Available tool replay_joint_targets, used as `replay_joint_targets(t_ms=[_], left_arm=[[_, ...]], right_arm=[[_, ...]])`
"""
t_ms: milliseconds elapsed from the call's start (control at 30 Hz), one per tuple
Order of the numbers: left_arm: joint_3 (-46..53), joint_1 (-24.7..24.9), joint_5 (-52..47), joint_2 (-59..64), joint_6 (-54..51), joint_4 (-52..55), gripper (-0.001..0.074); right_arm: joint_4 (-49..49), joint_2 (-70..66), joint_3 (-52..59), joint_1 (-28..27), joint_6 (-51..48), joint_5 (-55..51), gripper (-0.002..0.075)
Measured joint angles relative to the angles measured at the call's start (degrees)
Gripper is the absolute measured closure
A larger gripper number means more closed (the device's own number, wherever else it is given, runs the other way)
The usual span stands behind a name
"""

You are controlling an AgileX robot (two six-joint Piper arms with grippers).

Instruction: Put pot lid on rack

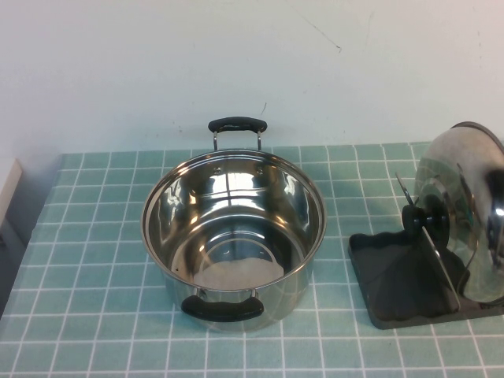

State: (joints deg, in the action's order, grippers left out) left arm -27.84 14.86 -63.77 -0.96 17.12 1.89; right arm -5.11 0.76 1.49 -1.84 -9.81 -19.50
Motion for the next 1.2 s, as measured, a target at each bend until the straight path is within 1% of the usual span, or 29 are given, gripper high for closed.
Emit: replay_joint_targets(t_ms=[67, 133, 167, 300, 367, 433, 600, 667, 833, 1000, 1200], left_arm=[[0.0, -3.21, 0.49, 0.0, 0.0, -0.63, 0.0736], [-0.13, -6.31, 3.79, 0.0, 0.0, -1.44, 0.0737], [-0.13, -7.86, 7.99, 0.0, 0.0, -1.89, 0.0737], [3.88, -12.31, 31.09, 0.0, 0.0, -1.89, 0.0737], [7.45, -13.46, 38.94, 0.0, -0.99, -0.72, 0.0737], [11.77, -14.0, 43.15, 0.0, -2.88, -0.29, 0.0737], [25.49, -14.09, 46.2, 0.0, -4.77, -0.92, 0.0737], [28.55, -14.09, 47.25, 0.0, -4.88, -1.89, 0.0737], [28.83, -14.09, 46.54, 0.0, -6.66, -3.23, 0.0737], [28.83, -14.09, 46.15, 0.0, -13.17, -6.02, 0.0737], [28.83, -14.09, 46.1, 0.0, -14.59, -7.54, 0.0737]], right_arm=[[0.0, 0.0, 0.0, 0.0, 0.0, 0.0, 0.0728], [0.0, 0.0, 0.0, 0.0, 0.0, 0.0, 0.0729], [0.0, 0.0, 0.0, 0.0, 0.0, 0.0, 0.0729], [0.0, 0.0, 0.0, 0.0, 0.0, -0.03, 0.0729], [0.0, 0.0, 0.0, 0.0, 0.0, -0.03, 0.0729], [0.0, 0.0, 0.0, 0.0, 0.0, -0.03, 0.0729], [0.0, 0.0, 0.0, 0.0, 0.0, -0.03, 0.0729], [0.0, 0.0, 0.0, 0.0, 0.0, -0.03, 0.0729], [0.0, 0.0, 0.0, 0.0, 0.0, -0.03, 0.0729], [0.0, 0.0, 0.0, 0.0, 0.0, -0.03, 0.0729], [0.0, 0.0, 0.0, 0.0, 0.0, -0.03, 0.0729]])
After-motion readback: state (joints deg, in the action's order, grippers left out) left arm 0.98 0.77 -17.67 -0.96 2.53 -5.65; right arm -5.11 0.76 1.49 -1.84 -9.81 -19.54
